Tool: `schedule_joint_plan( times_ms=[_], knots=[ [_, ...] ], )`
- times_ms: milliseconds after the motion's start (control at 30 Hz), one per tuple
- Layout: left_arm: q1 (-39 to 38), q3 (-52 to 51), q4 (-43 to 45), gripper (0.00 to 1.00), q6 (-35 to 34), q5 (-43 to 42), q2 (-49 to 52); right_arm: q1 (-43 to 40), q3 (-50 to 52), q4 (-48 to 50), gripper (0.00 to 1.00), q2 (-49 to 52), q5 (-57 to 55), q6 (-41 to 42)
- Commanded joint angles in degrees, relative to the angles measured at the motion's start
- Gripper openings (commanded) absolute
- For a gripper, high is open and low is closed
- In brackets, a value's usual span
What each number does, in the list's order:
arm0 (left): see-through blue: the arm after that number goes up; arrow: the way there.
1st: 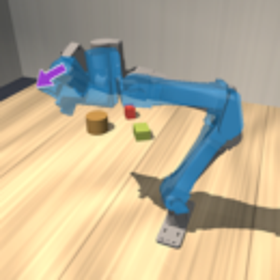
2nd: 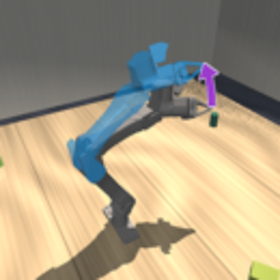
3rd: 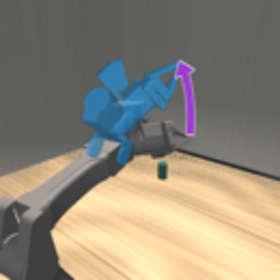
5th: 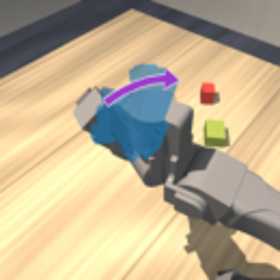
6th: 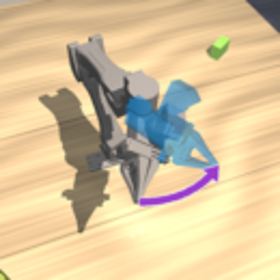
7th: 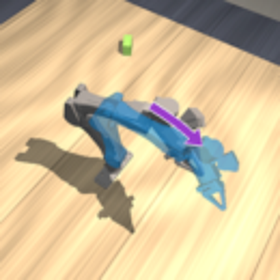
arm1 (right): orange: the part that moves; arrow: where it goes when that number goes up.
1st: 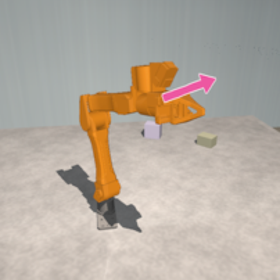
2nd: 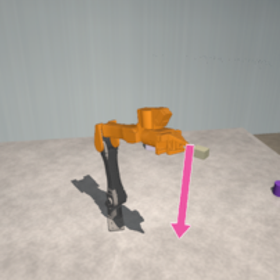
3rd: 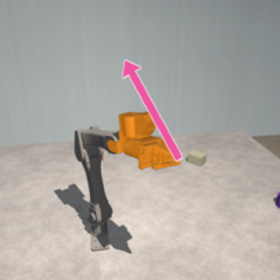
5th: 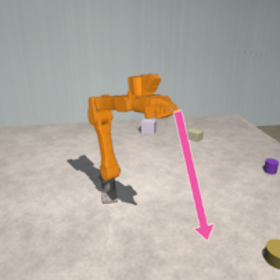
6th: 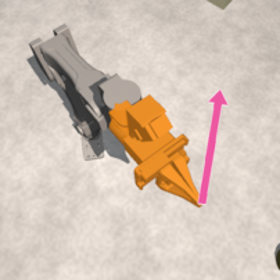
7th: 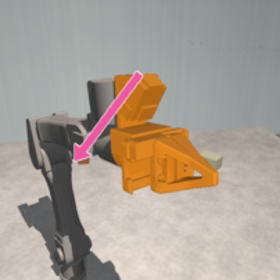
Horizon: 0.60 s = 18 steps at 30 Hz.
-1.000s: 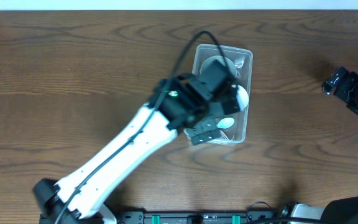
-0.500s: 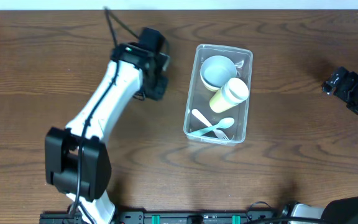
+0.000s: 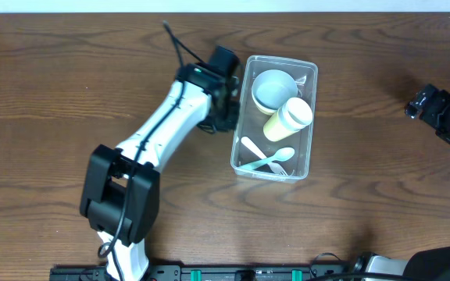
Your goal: Pack container
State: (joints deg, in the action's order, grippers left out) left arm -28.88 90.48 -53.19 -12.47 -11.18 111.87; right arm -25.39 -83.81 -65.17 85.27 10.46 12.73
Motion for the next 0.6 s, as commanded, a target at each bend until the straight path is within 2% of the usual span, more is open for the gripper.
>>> schedule_joint_plan(
  times_ms=[0, 233, 467, 567],
  knots=[
    [-1.18, -0.2, 0.22, 0.15, -3.39, -0.42, 0.44, -0.31, -0.04, 0.0, 0.99, 0.26, -0.15, -0.81],
    [-1.31, -0.22, -1.84, 0.14, -4.15, 2.89, 0.42, -0.31, -0.04, 0.0, 0.99, 0.26, -0.15, -0.81],
    [-1.81, -0.26, -1.95, 0.15, -4.44, -6.29, 0.44, -0.31, -0.04, 0.0, 0.99, 0.26, -0.15, -0.81],
    [-3.54, -0.26, -1.31, 0.15, -6.23, -7.69, 0.44, -0.31, -0.04, 0.0, 0.99, 0.26, -0.15, -0.81]
  ],
)
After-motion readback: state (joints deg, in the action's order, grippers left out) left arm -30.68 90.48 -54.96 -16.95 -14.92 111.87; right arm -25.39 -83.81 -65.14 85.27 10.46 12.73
